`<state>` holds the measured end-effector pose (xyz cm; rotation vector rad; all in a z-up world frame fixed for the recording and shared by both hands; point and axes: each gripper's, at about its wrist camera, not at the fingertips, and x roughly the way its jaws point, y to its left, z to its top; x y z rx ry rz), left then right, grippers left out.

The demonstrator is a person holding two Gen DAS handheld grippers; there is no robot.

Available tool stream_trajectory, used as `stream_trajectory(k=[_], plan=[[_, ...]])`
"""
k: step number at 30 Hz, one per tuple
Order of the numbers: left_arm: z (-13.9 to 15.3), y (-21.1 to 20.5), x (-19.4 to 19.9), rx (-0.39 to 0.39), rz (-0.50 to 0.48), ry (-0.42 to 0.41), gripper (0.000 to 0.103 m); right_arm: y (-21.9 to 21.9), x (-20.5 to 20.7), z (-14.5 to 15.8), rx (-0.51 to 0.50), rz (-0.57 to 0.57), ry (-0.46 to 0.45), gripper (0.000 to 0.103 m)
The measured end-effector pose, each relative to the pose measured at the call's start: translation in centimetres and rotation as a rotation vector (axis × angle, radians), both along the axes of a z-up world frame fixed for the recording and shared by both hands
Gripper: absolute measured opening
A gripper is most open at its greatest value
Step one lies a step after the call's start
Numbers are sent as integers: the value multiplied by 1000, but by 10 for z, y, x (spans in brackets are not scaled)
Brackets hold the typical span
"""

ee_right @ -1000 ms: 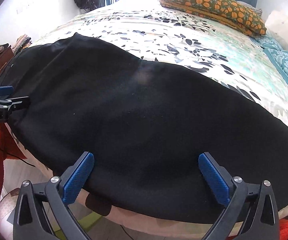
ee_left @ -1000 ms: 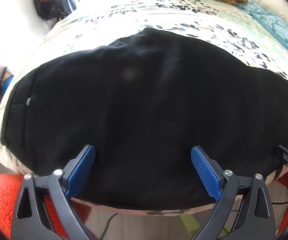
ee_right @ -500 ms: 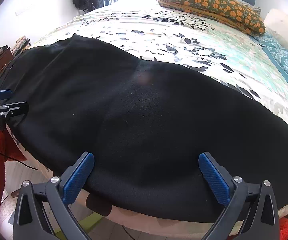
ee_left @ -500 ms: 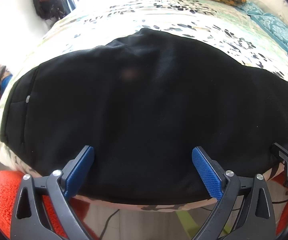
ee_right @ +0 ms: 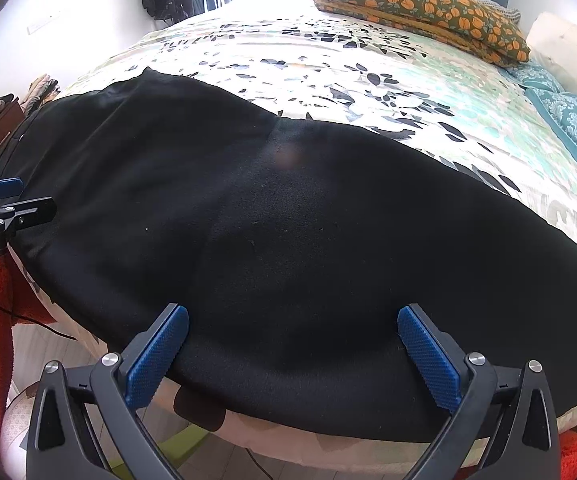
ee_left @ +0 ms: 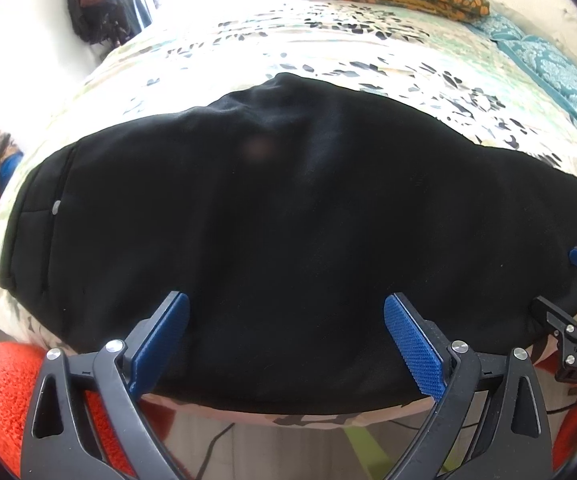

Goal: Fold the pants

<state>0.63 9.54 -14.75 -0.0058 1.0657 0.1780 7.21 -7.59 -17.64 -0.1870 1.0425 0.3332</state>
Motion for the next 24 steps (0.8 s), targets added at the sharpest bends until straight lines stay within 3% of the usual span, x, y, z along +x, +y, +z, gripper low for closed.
stream_trajectory(k=[14, 21, 24], plan=[[1, -3, 2, 6, 0, -15, 98, -4, 1, 7, 2, -6, 20, 103], [1, 0, 2, 1, 9, -17, 98, -24, -1, 32, 45, -83, -80, 103], [0, -2, 4, 5, 2, -15, 99, -32, 2, 32, 56, -120, -77, 103]])
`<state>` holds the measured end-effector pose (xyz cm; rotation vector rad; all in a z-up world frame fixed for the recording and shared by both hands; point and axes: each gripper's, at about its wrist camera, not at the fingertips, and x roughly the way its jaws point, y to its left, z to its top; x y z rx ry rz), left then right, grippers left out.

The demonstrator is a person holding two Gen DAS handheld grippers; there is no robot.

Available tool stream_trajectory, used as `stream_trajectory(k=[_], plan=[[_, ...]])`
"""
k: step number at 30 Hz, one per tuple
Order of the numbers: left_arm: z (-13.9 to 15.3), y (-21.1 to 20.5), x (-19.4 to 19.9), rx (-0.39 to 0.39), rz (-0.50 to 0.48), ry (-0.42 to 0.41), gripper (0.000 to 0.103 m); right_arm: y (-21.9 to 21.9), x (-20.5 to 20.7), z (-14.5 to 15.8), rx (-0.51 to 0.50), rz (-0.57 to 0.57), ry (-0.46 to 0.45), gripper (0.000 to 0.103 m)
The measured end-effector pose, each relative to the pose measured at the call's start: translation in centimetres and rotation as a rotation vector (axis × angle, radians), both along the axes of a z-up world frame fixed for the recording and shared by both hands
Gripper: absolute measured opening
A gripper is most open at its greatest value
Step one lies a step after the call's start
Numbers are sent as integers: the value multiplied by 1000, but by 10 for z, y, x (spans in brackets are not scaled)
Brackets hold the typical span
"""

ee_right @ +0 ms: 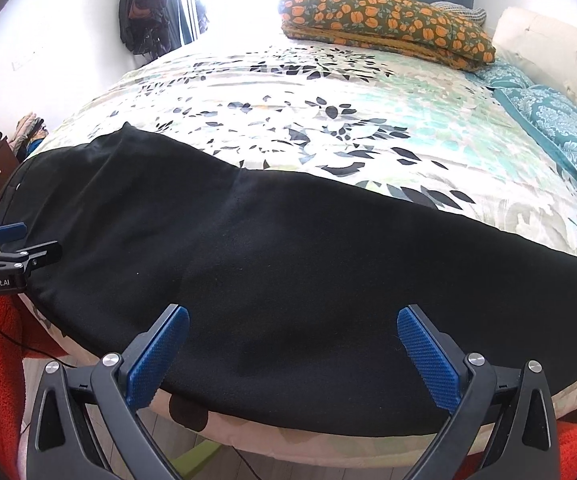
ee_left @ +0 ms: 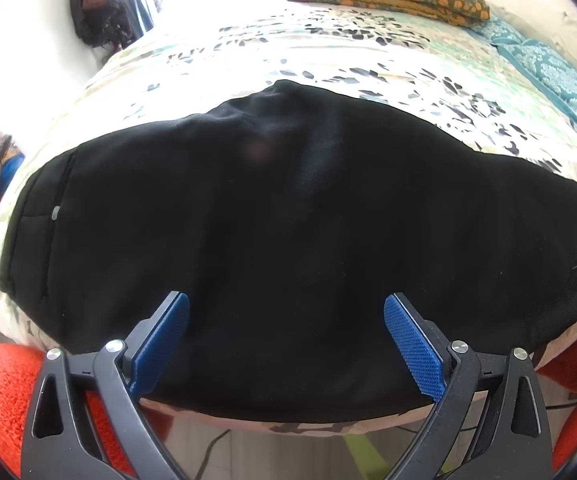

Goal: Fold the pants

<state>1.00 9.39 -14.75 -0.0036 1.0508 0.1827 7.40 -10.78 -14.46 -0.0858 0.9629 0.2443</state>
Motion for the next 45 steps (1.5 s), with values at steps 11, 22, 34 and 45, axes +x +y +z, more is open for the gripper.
stream_trajectory(k=[11, 22, 34, 45], plan=[[-1, -6, 1, 13, -4, -2, 98, -7, 0, 6, 2, -32, -38, 103], [-2, -6, 2, 15, 0, -1, 98, -9, 0, 6, -4, -39, -39, 103], [-3, -5, 3, 20, 6, -3, 98, -13, 1, 13, 2, -34, -60, 103], [0, -1, 1, 9, 20, -11, 98, -234, 37, 130, 383, -328, -195, 103]])
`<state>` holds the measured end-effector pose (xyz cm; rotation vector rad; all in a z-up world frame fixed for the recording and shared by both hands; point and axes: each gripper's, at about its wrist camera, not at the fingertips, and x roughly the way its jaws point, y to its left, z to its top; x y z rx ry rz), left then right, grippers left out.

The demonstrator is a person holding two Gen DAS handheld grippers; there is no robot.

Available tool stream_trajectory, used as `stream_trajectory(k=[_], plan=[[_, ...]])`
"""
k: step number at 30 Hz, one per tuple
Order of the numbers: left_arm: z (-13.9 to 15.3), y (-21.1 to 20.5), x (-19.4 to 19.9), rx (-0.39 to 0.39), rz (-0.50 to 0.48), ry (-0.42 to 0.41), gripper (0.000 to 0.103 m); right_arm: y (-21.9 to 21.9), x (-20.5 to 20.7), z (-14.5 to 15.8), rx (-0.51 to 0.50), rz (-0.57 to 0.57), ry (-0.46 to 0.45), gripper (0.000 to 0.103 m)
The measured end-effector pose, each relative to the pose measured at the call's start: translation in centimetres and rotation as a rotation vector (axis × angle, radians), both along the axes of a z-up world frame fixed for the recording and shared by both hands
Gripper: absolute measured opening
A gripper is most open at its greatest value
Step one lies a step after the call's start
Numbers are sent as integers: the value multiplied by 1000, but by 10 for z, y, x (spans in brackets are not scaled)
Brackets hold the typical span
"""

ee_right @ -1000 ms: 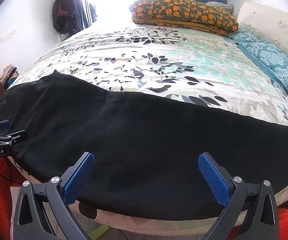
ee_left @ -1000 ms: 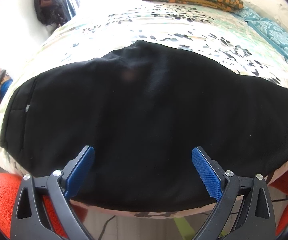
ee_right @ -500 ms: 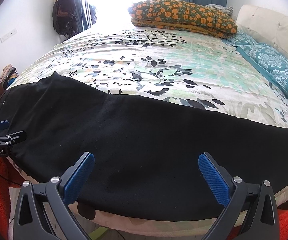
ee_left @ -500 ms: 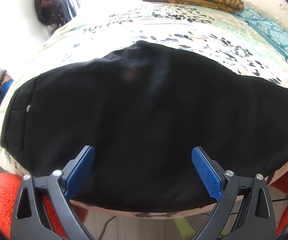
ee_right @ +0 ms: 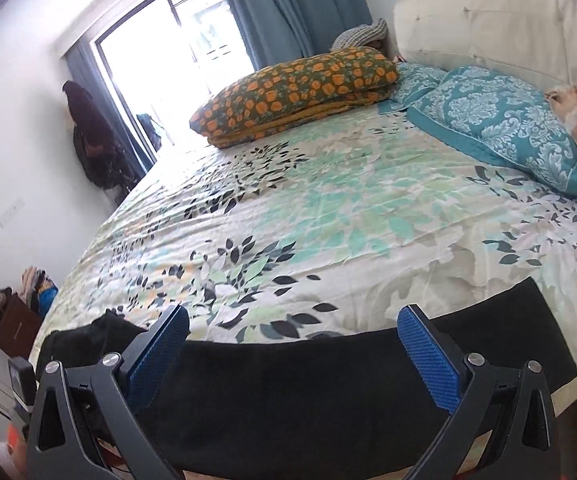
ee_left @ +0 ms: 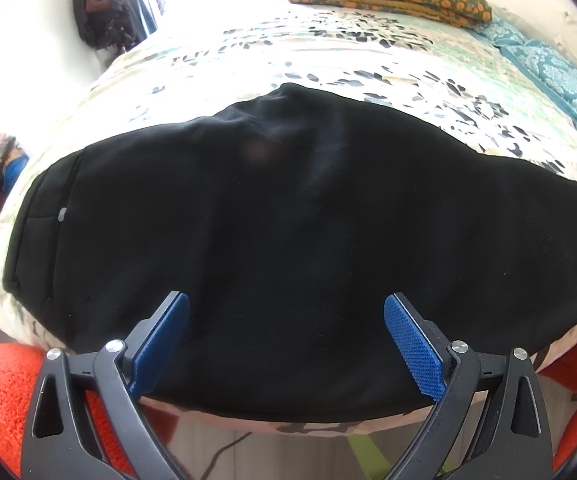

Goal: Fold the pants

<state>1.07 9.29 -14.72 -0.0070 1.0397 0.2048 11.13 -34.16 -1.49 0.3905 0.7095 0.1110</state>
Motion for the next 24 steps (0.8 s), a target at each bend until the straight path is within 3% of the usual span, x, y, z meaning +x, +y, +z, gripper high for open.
stream_trajectory(k=[4, 8, 11, 15, 17, 20, 23, 24], plan=[[-1, -2, 1, 0, -7, 2, 98, -119, 5, -6, 117, -80, 121, 103], [-2, -8, 2, 10, -18, 11, 98, -181, -7, -51, 95, -78, 321, 103], [-3, -14, 2, 24, -30, 14, 98, -194, -26, -80, 143, -79, 416, 100], [-8, -24, 4, 52, -55, 33, 98, -187, -31, -92, 186, -38, 403, 88], [-11, -30, 6, 74, -73, 40, 98, -179, -21, -95, 161, -16, 415, 84], [-12, -37, 6, 110, -100, 36, 98, -160, 0, -99, 19, 29, 431, 78], [-12, -41, 5, 122, -112, 36, 98, -147, 18, -105, -88, 86, 451, 54], [-12, -40, 4, 121, -111, 37, 98, -144, 22, -107, -129, 98, 471, 31]])
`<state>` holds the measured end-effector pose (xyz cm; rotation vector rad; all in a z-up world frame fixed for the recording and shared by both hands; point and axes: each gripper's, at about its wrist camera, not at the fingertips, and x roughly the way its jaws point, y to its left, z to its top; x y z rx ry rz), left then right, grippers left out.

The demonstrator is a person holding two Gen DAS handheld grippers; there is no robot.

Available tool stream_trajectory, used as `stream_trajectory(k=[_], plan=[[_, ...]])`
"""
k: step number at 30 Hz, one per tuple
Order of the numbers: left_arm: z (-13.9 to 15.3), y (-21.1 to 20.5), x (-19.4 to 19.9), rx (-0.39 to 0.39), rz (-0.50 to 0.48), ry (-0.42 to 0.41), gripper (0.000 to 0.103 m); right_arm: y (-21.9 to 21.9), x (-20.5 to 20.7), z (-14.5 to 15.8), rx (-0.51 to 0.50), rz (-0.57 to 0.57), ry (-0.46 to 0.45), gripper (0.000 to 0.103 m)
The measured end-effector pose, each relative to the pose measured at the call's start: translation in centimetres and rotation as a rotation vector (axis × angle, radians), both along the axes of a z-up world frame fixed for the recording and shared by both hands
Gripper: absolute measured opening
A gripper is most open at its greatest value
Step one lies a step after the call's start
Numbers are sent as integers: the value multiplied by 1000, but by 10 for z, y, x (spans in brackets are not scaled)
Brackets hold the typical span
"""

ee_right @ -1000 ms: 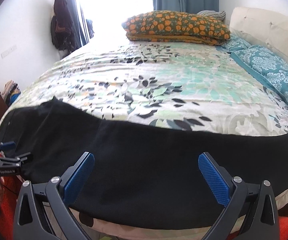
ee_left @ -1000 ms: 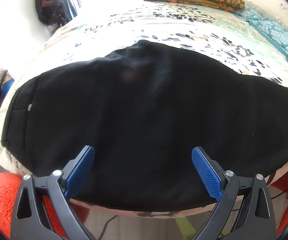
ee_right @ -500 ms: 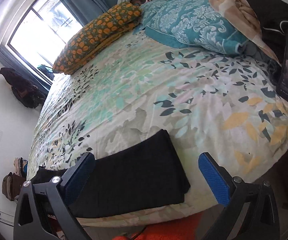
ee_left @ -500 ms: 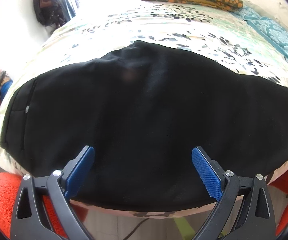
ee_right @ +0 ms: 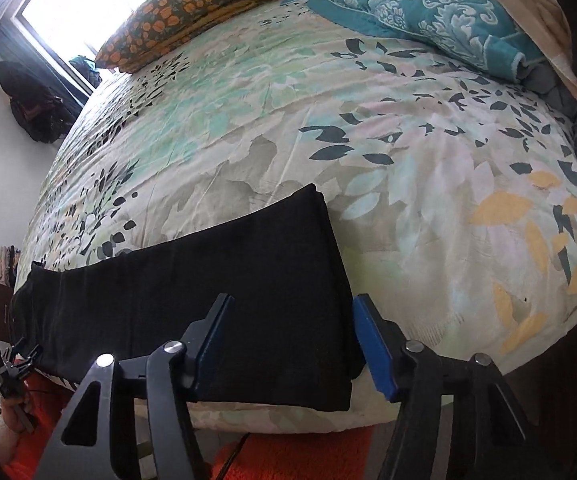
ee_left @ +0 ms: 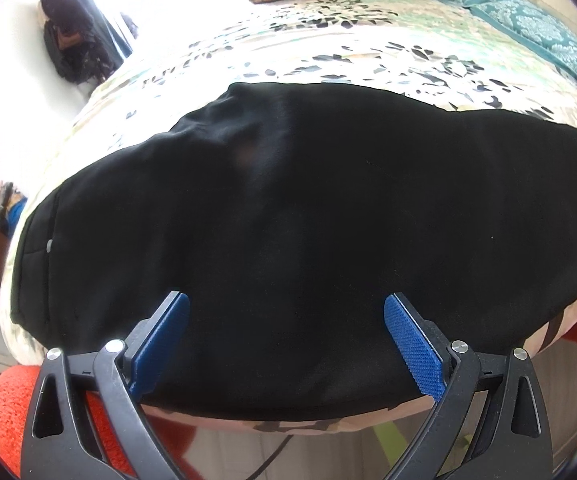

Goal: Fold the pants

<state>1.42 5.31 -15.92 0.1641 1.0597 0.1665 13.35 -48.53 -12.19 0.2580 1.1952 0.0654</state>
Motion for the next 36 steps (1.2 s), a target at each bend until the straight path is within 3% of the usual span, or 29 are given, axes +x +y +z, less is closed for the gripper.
stream_trajectory(k=[1, 3, 6, 9, 12, 14, 16, 17, 27, 31, 36], plan=[[0, 1, -1, -2, 2, 1, 98, 4, 4, -1, -40, 21, 17, 8], [1, 3, -1, -9, 11, 0, 98, 13, 6, 11, -81, 52, -16, 9], [0, 7, -1, -27, 31, 2, 98, 19, 5, 40, -83, 92, -143, 9], [-2, 8, 3, -46, 42, 10, 98, 11, 17, 23, -89, 70, -66, 9], [0, 8, 0, -40, 36, 4, 98, 0, 19, -5, -90, 40, 39, 16], [0, 8, -2, -36, 31, 3, 98, -11, 13, -9, -47, -6, 40, 31], [-2, 8, -1, -40, 33, 7, 98, -20, 5, -8, 21, -49, 30, 59], [-3, 8, -1, -43, 34, 9, 98, -24, 3, -8, 39, -61, 26, 63], [-1, 5, 2, -46, 34, 3, 98, -36, -9, -26, 209, -88, 73, 66], [21, -10, -2, -109, -10, -46, 98, -39, -10, -23, 299, -69, 86, 66], [44, -65, 7, -240, -157, -67, 98, -45, -10, -28, 375, -51, 119, 66]])
